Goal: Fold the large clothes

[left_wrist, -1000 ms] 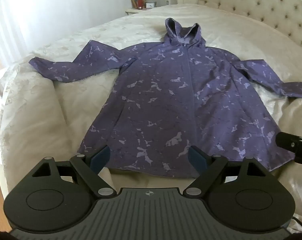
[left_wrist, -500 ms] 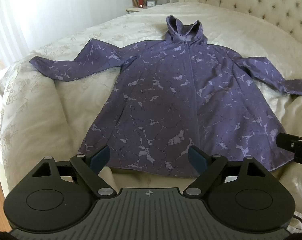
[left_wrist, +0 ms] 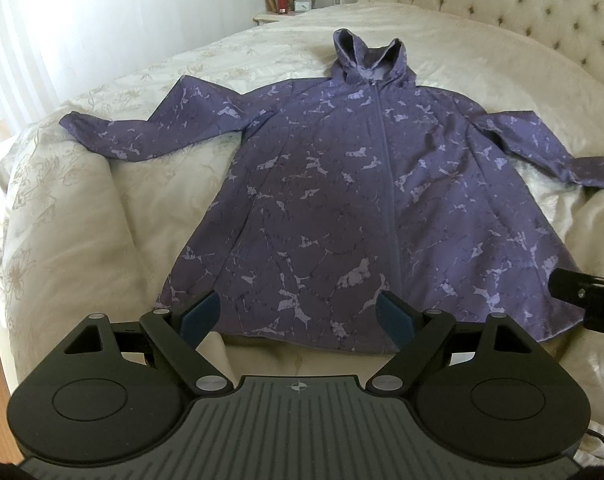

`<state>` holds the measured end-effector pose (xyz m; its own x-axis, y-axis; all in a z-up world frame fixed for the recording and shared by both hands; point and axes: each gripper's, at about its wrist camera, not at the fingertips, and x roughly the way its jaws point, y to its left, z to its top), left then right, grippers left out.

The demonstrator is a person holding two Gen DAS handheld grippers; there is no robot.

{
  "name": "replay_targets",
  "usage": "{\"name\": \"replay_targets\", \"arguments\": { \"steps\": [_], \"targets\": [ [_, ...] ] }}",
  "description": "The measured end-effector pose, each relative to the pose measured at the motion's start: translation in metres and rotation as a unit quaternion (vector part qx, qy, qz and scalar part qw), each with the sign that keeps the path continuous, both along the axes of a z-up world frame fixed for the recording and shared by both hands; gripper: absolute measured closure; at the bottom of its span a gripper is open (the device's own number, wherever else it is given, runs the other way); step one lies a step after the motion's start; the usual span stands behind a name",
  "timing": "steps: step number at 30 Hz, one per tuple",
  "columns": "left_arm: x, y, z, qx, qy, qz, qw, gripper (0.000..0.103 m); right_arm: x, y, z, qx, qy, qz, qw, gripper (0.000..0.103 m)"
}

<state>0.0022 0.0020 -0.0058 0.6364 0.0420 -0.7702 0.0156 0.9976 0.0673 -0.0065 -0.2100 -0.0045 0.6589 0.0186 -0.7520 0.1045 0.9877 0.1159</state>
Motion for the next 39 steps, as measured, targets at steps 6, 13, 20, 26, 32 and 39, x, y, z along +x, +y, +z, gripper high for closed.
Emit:
{"name": "replay_targets", "arguments": {
  "steps": [6, 13, 20, 26, 32, 39],
  "targets": [
    [0.001, 0.001, -0.003, 0.002, 0.002, 0.000, 1.0000, 0.018, 0.002, 0.001, -0.001, -0.001, 0.006, 0.002, 1.000, 0.001],
    [0.002, -0.002, -0.005, 0.004, 0.006, -0.001, 1.0000, 0.018, 0.004, 0.001, -0.002, 0.001, 0.011, 0.004, 1.000, 0.001],
    [0.004, -0.002, -0.008, 0.003, 0.011, 0.000, 0.9999, 0.018, 0.005, 0.001, -0.005, 0.003, 0.017, 0.006, 1.000, 0.001],
    [0.006, -0.003, -0.009, 0.003, 0.014, -0.001, 0.9999, 0.018, 0.008, 0.001, -0.008, 0.008, 0.025, 0.009, 1.000, 0.001],
    [0.012, -0.003, -0.013, 0.002, 0.018, -0.003, 0.9998, 0.018, 0.015, -0.002, -0.013, 0.030, 0.033, 0.013, 0.999, 0.001],
    [0.027, -0.002, -0.015, -0.011, 0.007, -0.016, 0.9998, 0.018, 0.031, -0.016, -0.025, 0.095, 0.054, 0.016, 0.994, 0.001]
  ]
}}
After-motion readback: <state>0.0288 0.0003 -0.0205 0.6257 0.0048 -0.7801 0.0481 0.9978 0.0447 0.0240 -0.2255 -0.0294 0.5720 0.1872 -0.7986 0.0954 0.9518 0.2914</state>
